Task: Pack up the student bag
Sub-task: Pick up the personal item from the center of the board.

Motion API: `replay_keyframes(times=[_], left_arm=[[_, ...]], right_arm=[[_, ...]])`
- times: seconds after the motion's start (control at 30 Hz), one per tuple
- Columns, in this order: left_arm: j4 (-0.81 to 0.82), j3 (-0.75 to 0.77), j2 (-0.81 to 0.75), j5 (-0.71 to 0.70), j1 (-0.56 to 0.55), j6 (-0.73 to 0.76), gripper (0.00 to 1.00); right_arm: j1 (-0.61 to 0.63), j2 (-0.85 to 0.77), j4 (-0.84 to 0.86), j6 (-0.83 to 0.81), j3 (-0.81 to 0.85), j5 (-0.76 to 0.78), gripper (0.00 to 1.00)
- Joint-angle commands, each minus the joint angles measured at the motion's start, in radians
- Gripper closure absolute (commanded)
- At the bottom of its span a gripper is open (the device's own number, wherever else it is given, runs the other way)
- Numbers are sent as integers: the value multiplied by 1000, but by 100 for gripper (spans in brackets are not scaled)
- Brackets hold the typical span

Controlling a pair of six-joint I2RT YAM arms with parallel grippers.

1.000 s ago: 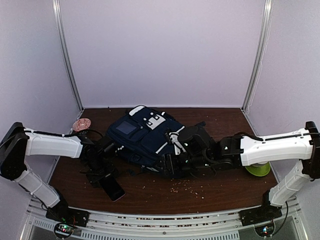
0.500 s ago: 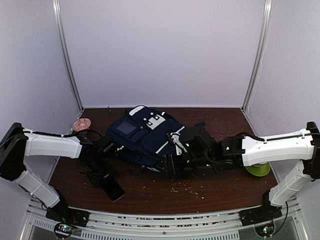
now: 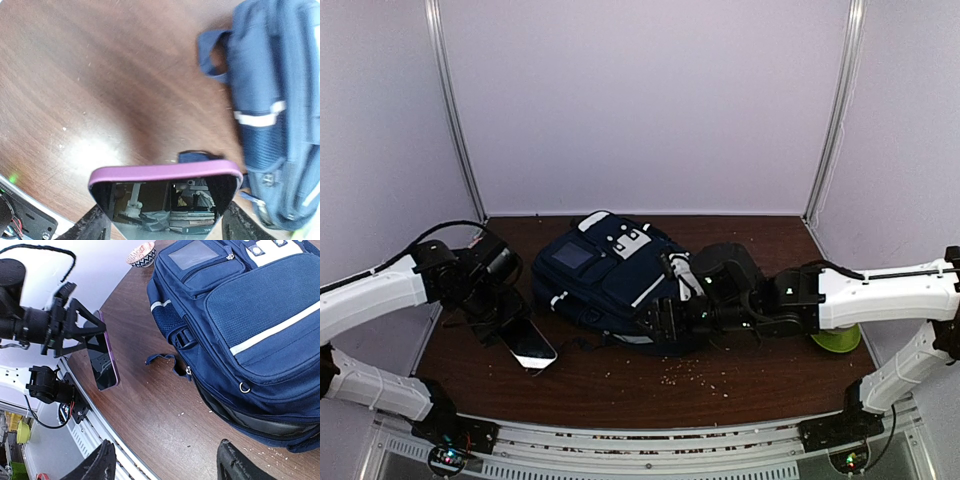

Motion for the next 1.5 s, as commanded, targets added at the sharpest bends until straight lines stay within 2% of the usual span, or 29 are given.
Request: replay_keyframes(times=[0.0,0.13,0.37,0.53,0.83,1.13,1.3,1.47], left_arm=[[-64,76,-34,-48,-11,32,39],[-59,129,-23,-31,-36,37,40],[-52,309,-2,-58,-97,56,40],[-51,413,39,-67,-120,74,40],[-8,438,53,-45,-138,78,40],[-8,444,35,-51,-147,68,40],[-8,443,27,-53,-157,59,40],[-1,431,19,-50,-164,45,40]], right_arm=[[-5,0,84,-19,-20,-20,31],[-6,23,212,-28,-45,-101,31],[-11,92,363,-47,-41,-202,28],[-33,149,504,5,-33,-242,25],[-40,256,649,80,26,-309,23],[-44,370,684,142,133,-350,24],[-43,424,716,177,181,-383,30],[-43,450,767,212,203,-420,43]])
